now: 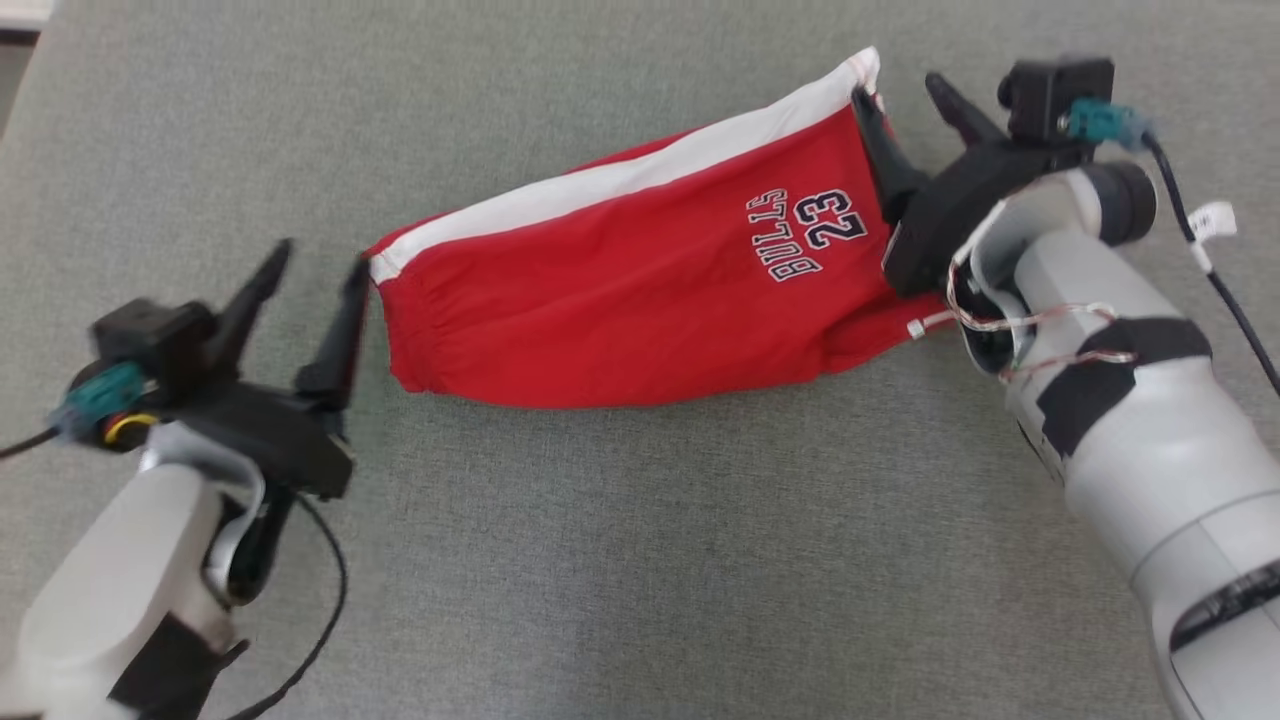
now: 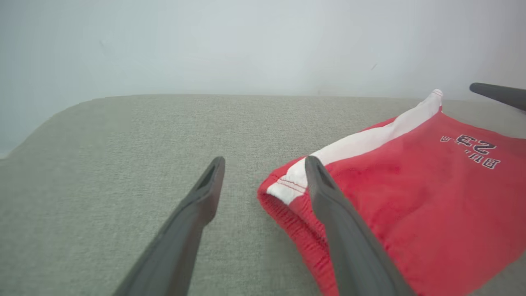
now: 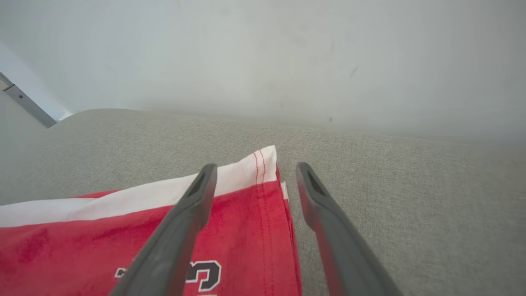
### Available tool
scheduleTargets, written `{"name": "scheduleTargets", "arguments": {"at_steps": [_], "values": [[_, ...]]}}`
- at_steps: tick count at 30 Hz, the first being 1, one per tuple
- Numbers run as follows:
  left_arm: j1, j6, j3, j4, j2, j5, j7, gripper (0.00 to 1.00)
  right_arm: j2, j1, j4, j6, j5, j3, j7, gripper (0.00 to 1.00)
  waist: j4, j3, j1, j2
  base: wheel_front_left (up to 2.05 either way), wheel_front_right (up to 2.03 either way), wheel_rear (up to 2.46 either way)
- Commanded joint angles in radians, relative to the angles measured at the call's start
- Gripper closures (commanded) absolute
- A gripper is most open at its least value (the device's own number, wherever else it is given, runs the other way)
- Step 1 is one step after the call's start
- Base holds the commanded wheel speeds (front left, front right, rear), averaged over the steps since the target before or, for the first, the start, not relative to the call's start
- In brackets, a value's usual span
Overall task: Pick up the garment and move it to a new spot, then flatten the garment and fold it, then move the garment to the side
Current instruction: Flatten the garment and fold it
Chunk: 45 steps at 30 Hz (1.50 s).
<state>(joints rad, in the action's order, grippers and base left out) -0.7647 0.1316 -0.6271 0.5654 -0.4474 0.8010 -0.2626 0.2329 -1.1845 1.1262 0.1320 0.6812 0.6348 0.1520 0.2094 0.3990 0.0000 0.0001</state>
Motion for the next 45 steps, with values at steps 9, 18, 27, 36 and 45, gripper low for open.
{"name": "scheduleTargets", "arguments": {"at_steps": [9,18,27,36,45], "values": [[0.3,-0.072,0.434,-0.218,0.115,-0.317,-0.003,0.0,0.061,0.14,-0.035,-0.003,0.096,0.071,0.02,0.0,-0.032,-0.083,0.0,-0.0001,0.0,0.0,0.0],[0.513,-0.044,0.629,-0.37,0.289,-0.536,-0.003,0.0,0.071,0.224,-0.021,-0.003,0.165,0.11,0.0,0.0,-0.014,-0.117,0.0,-0.0001,0.0,0.0,0.0],[0.585,-0.009,0.682,-0.388,0.383,-0.612,-0.003,0.0,0.054,0.245,0.035,-0.003,0.197,0.133,-0.017,0.0,0.022,-0.12,0.0,-0.0001,0.0,0.0,0.0],[0.629,-0.001,0.705,-0.37,0.397,-0.627,-0.003,0.0,0.042,0.292,0.019,-0.003,0.244,0.153,-0.011,1.0,0.013,-0.175,0.0,-0.0001,0.0,0.0,0.0],[0.695,-0.002,0.704,-0.356,0.398,-0.623,-0.003,0.0,0.105,0.426,-0.132,-0.003,0.343,0.161,0.055,1.0,-0.039,-0.265,0.0,-0.0001,0.0,0.0,0.0]]}}
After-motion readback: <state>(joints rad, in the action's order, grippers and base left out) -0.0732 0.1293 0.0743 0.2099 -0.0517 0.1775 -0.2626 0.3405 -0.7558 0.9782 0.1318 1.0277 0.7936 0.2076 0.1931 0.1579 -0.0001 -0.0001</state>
